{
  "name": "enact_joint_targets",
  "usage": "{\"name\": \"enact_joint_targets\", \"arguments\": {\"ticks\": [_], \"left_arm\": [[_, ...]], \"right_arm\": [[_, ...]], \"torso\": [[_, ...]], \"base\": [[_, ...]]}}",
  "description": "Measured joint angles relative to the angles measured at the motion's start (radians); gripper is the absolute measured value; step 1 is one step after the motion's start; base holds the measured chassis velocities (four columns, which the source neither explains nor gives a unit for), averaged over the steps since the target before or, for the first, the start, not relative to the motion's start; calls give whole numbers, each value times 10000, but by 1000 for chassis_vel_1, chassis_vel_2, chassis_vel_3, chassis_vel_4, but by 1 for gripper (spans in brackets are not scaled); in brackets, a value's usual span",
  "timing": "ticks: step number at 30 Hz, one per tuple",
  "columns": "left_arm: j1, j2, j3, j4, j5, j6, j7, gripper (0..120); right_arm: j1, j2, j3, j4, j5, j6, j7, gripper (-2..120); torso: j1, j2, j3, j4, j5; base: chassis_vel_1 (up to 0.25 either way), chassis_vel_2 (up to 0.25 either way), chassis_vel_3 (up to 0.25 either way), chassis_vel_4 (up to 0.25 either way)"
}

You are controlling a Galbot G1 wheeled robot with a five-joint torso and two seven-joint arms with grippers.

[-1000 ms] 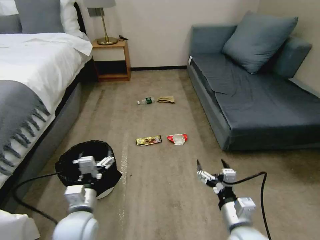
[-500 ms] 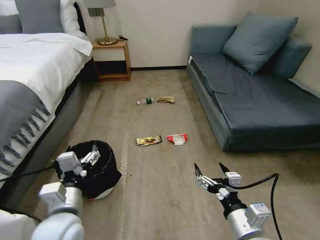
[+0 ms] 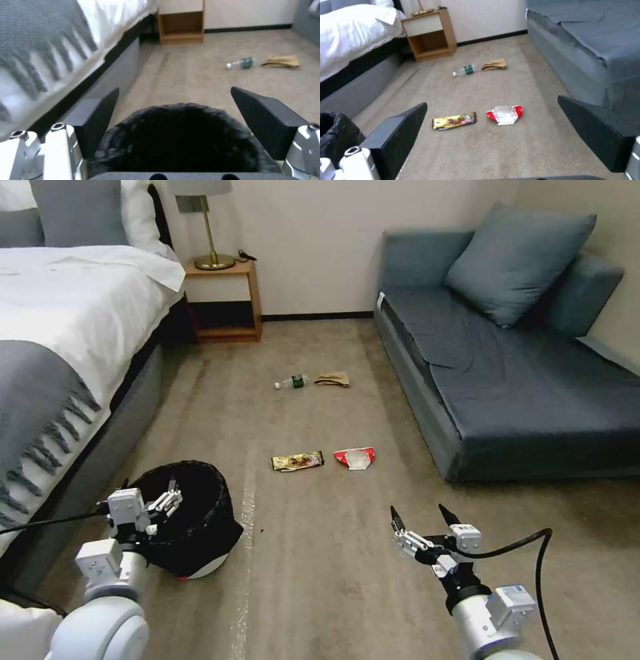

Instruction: Pick up the trash bin, then pick up the garbage on the floor and place it into the trash bin.

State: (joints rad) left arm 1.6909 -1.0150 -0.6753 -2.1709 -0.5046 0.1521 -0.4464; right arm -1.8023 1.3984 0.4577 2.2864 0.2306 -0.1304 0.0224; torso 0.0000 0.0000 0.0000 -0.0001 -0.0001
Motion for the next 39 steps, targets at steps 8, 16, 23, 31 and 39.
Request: {"name": "enact_joint_targets", "arguments": {"ticks": [8, 16, 23, 31, 39], "left_arm": [[-56, 427, -792, 761, -528, 561, -291, 86], [-569, 837, -1309, 2143, -1165, 1080, -403, 86], [-980, 943, -1196, 2311, -1375, 1731, -197, 86], [-1716, 866, -699, 2775, -1356, 2401, -2, 86], [-2292, 728, -601, 3554, -1810, 2864, -7, 86]], "right_arm": [[174, -2, -13, -218, 23, 66, -11, 100], [326, -50, -54, -429, 38, 121, -45, 100], [366, -149, 5, -449, 166, 219, -193, 100], [355, -124, 60, -596, 177, 318, -235, 100], [408, -87, 83, -708, 197, 357, -317, 100]], "torso": [[0, 0, 0, 1, 0], [0, 0, 0, 1, -1], [0, -1, 0, 1, 1], [0, -1, 0, 0, 1], [0, -1, 0, 1, 2]], "base": [[0, 0, 0, 0], [0, 0, 0, 0], [0, 0, 0, 0], [0, 0, 0, 0], [0, 0, 0, 0]]}}
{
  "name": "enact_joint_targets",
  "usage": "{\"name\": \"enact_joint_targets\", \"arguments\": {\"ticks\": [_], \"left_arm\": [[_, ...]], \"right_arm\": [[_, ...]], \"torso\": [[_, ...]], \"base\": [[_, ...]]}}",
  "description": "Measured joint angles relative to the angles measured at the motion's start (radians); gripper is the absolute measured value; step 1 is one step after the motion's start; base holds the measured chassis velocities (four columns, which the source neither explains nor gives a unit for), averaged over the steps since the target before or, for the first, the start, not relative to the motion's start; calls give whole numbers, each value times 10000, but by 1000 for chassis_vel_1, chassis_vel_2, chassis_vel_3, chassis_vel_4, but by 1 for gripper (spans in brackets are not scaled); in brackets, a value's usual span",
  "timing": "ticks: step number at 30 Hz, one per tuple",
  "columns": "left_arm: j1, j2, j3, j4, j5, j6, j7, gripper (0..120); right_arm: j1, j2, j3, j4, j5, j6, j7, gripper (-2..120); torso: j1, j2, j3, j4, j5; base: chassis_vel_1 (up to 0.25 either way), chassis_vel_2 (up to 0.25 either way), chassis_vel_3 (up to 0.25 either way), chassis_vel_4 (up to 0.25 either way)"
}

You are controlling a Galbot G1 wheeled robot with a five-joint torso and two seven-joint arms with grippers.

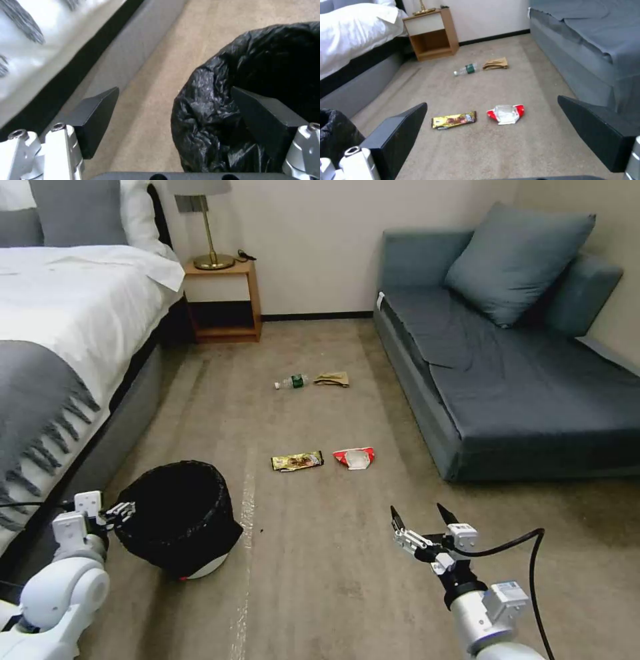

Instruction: Pick up the trash bin, then pick up the garbage on the floor and place it into the trash bin.

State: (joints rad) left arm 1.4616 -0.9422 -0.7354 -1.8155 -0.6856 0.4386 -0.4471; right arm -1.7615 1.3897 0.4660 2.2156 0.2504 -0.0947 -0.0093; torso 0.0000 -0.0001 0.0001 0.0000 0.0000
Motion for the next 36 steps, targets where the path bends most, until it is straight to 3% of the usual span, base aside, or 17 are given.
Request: {"name": "enact_joint_targets", "arguments": {"ticks": [9, 18, 30, 34, 36], "left_arm": [[-509, -173, 112, 440, -174, 120, 63, 86], [-1075, -239, 210, 1347, -236, 21, 308, 86], [-1363, -445, 334, 1549, -170, 67, 486, 86], [-1548, -523, 367, 1433, -942, 1246, 241, 84], [-1628, -514, 368, 1392, -1155, 1462, 152, 84]], "right_arm": [[13, 35, -35, -68, 6, 148, -226, 100], [49, 13, -64, -229, -8, 253, -341, 100], [57, -30, -70, -299, 19, 313, -447, 100], [42, -49, -60, -306, 35, 338, -500, 100], [28, -41, -60, -312, 35, 366, -521, 100]], "torso": [[0, 0, 0, 0, 0], [0, 0, 0, 0, -1], [0, 0, 0, 0, 0], [0, 0, -1, 0, -1], [0, 0, -1, 0, 0]], "base": [[0, 0, 0, 0], [0, 0, 0, 0], [0, 0, 0, 0], [0, 0, 0, 0], [0, 0, 0, 0]]}}
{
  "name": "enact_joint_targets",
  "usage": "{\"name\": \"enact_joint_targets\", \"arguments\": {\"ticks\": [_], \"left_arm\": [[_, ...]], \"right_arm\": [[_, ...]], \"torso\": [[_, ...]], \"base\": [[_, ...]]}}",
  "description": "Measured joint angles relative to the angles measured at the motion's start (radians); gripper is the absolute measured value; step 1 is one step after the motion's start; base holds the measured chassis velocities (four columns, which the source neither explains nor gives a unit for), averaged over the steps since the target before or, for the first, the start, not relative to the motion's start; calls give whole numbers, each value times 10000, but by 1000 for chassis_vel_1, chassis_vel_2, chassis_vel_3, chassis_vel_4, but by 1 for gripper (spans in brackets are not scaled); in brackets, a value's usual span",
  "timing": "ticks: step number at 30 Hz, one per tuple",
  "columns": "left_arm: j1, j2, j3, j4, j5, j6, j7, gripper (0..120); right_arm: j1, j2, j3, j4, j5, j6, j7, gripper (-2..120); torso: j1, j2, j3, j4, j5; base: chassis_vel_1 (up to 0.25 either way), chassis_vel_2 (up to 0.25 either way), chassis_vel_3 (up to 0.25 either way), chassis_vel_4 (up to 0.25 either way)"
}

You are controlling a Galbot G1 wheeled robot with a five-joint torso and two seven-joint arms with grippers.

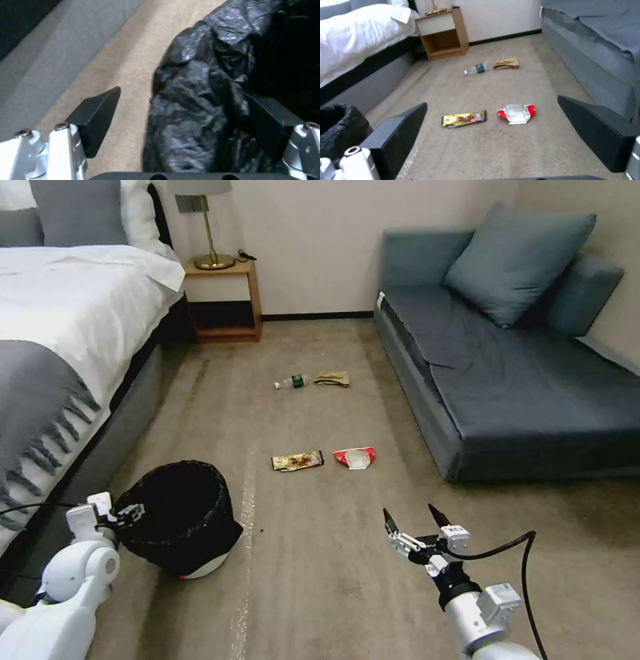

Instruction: Pick up the trash bin, then pick up the garbage on the floor and place it into the trash bin.

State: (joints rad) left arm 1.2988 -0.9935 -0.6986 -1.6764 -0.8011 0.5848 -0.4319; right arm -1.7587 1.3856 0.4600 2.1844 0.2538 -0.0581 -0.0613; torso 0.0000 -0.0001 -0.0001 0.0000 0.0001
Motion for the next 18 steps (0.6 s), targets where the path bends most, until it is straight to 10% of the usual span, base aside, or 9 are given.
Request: {"name": "enact_joint_targets", "arguments": {"ticks": [18], "left_arm": [[-849, -18, 100, 341, -1304, 1123, -1182, 86]], "right_arm": [[-94, 73, -13, 34, -1, 246, -237, 100]], "torso": [[0, 1, 0, 1, 0]], "base": [[0, 0, 0, 0]]}}
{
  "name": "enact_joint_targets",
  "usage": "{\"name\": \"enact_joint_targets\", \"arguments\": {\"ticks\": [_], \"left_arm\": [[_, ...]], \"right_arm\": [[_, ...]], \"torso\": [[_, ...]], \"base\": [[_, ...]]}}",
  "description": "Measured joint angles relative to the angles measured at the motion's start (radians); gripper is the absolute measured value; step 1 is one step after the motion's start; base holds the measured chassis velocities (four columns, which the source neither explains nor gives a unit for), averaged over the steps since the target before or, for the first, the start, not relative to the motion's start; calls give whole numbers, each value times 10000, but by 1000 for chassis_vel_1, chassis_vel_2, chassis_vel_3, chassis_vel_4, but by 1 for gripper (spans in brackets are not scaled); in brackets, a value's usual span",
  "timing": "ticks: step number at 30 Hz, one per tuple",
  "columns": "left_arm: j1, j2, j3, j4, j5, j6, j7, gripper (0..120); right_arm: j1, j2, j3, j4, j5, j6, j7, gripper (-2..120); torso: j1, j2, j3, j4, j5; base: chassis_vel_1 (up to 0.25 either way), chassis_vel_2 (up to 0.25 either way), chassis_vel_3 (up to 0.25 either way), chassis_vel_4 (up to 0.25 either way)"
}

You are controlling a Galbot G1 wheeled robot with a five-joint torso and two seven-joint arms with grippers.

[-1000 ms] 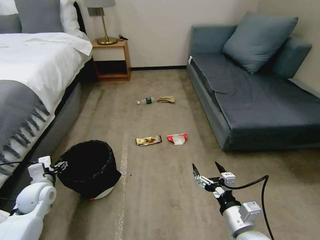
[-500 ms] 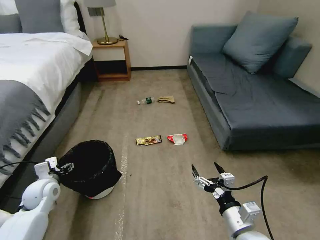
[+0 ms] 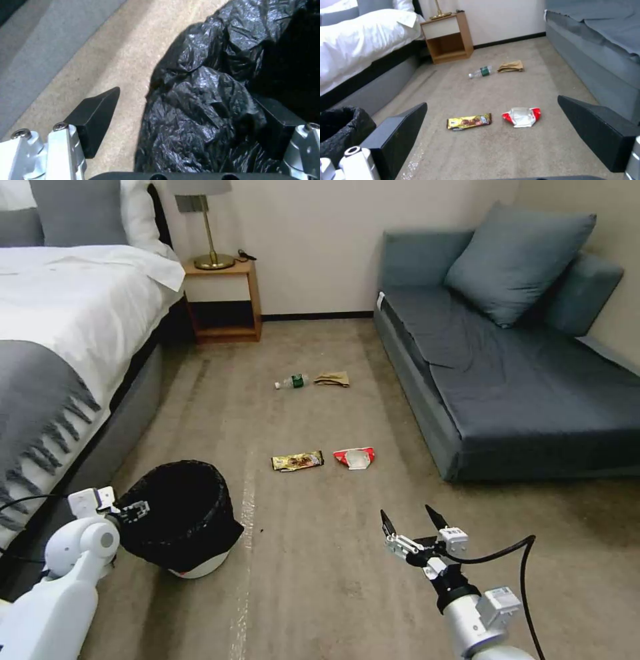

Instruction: Pick up the trash bin, then pick up the garbage on the floor and place it into the trash bin.

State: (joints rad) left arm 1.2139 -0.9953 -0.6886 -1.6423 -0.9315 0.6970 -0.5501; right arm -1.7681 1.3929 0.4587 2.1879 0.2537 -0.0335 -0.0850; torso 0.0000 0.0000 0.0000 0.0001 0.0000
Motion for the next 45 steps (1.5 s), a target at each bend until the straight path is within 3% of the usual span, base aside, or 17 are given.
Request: {"name": "enact_joint_targets", "arguments": {"ticks": [7, 20, 25, 34, 38, 43, 45], "left_arm": [[-359, -208, 57, 335, -63, 82, -110, 77], [-706, -545, 89, 801, -8, -80, -37, 28], [-697, -576, 90, 882, 4, -176, 90, 18], [-472, -670, 76, 848, 274, -724, 319, 17], [-199, -651, 22, 576, 653, -1043, 405, 17], [326, -580, -64, 61, 1651, -1600, 407, 10], [460, -548, -122, -162, 1917, -1703, 406, 9]], "right_arm": [[-31, 16, -11, 80, 48, 69, -120, 100], [-58, 105, -4, 2, 95, 216, -200, 100], [-59, 167, -21, -32, 97, 220, -227, 100], [-45, 194, -5, -105, 114, 212, -250, 100], [-47, 189, 3, -128, 114, 205, -240, 100], [-51, 168, 3, -128, 115, 177, -213, 100], [-50, 156, 3, -124, 121, 163, -208, 100]], "torso": [[0, 0, 0, -1, 0], [-1, 2, -3, 2, 12], [-2, 3, -3, 3, 11], [-1, 4, -2, 1, 7], [-1, 1, 1, -6, -15], [0, -3, 7, -7, -34], [0, -2, 5, -7, -18]], "base": [[0, 0, 0, 0], [0, 0, 0, 0], [0, 0, 0, 0], [0, 0, 0, 0], [0, 0, 0, 0], [0, 0, 0, 0], [0, 0, 0, 0]]}}
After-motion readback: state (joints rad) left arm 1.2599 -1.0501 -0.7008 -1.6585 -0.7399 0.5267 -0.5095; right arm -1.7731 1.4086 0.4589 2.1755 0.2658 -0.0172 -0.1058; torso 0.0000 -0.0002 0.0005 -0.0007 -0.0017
